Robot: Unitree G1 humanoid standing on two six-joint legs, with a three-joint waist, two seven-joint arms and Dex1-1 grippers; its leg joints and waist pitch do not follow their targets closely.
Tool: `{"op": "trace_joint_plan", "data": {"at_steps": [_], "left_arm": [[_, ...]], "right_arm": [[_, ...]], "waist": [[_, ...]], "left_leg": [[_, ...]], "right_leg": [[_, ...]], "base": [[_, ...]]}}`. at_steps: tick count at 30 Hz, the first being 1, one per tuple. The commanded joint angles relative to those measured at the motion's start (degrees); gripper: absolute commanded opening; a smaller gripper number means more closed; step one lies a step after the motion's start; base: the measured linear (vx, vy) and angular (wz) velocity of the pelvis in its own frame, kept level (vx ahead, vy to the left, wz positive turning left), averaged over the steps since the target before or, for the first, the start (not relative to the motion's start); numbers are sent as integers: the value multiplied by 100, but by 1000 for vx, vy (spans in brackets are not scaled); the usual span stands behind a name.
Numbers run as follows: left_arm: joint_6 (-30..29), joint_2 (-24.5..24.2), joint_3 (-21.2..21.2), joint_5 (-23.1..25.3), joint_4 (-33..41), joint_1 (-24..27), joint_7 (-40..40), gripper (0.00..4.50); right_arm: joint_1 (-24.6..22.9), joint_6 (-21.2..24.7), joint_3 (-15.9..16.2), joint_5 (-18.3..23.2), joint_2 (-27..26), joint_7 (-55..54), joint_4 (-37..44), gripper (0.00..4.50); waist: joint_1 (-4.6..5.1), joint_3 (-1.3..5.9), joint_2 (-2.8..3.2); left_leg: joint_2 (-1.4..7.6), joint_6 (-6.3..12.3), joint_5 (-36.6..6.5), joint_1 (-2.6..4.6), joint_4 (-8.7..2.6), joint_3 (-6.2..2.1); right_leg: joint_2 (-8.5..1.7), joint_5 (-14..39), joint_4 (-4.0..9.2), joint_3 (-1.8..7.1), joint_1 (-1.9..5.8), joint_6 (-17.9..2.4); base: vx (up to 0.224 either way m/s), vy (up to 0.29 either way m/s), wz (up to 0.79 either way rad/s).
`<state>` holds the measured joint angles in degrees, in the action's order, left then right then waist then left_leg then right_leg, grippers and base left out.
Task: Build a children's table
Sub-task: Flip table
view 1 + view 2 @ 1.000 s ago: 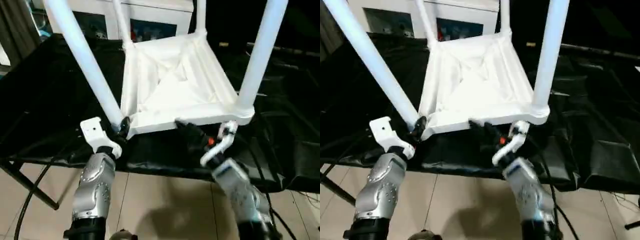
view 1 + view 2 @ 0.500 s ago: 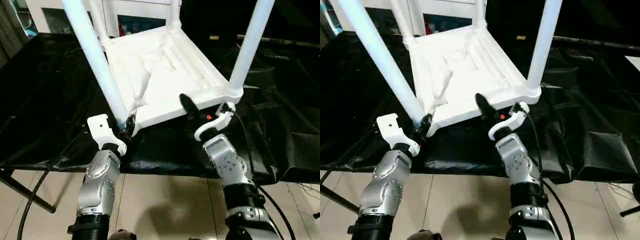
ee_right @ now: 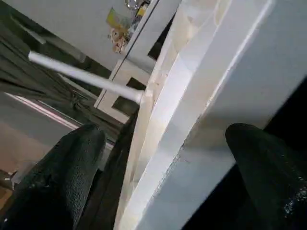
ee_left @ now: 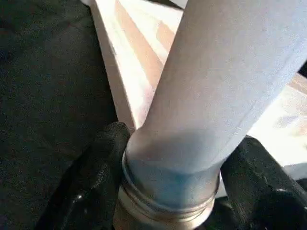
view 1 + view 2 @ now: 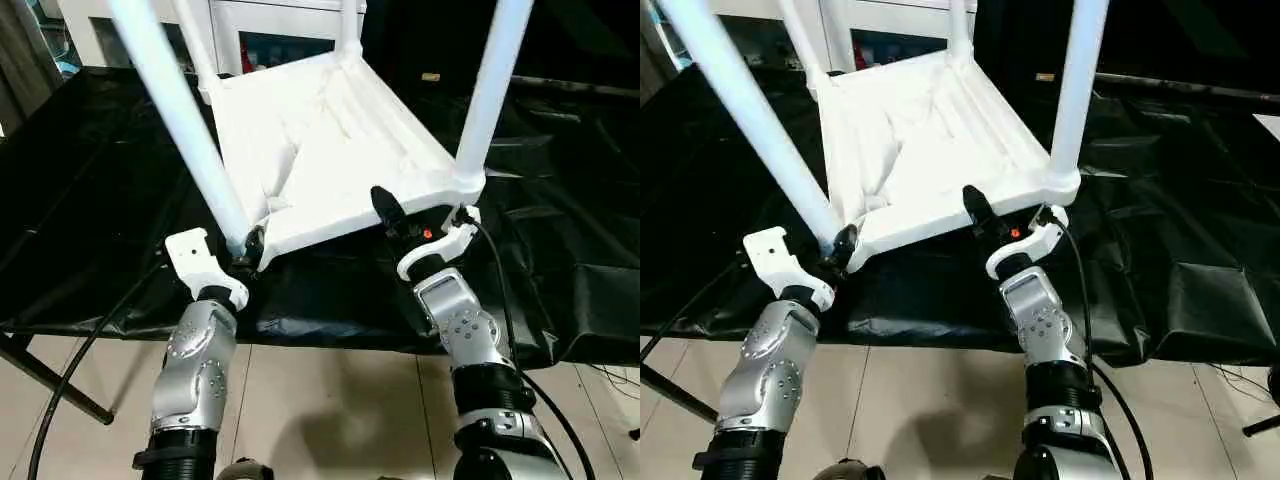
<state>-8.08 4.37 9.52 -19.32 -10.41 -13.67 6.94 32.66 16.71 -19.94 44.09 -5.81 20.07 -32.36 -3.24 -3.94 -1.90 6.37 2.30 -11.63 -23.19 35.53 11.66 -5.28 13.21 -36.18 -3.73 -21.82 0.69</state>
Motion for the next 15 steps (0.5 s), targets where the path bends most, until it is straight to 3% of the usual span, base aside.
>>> {"op": "trace_joint_plan", "data": {"at_steps": [1, 8, 15], "left_arm": [[29, 707, -38, -698, 243, -30, 383, 274], [44, 718, 113, -1007, 335, 44, 422, 274], [115, 671, 179, -1021, 295, 43, 357, 274]], "right_arm": [[156, -6, -57, -95, 88, -144, -260, 450], [76, 357, 128, -203, 149, -120, -111, 450], [-266, 683, 329, -259, 217, -39, 360, 450]], "waist": [[-31, 445, 7], [-67, 451, -21], [-143, 438, -9]], "left_leg": [[748, 197, -232, 191, -472, -323], [760, 328, -72, 210, -445, -299], [770, 209, -174, 231, -469, -298]], "right_leg": [[-560, -864, 276, 316, 240, -1751], [-555, -907, 270, 315, 224, -1769], [-554, -686, 294, 324, 215, -1610]], "base": [[0, 0, 0], [0, 0, 0], [0, 0, 0]]}}
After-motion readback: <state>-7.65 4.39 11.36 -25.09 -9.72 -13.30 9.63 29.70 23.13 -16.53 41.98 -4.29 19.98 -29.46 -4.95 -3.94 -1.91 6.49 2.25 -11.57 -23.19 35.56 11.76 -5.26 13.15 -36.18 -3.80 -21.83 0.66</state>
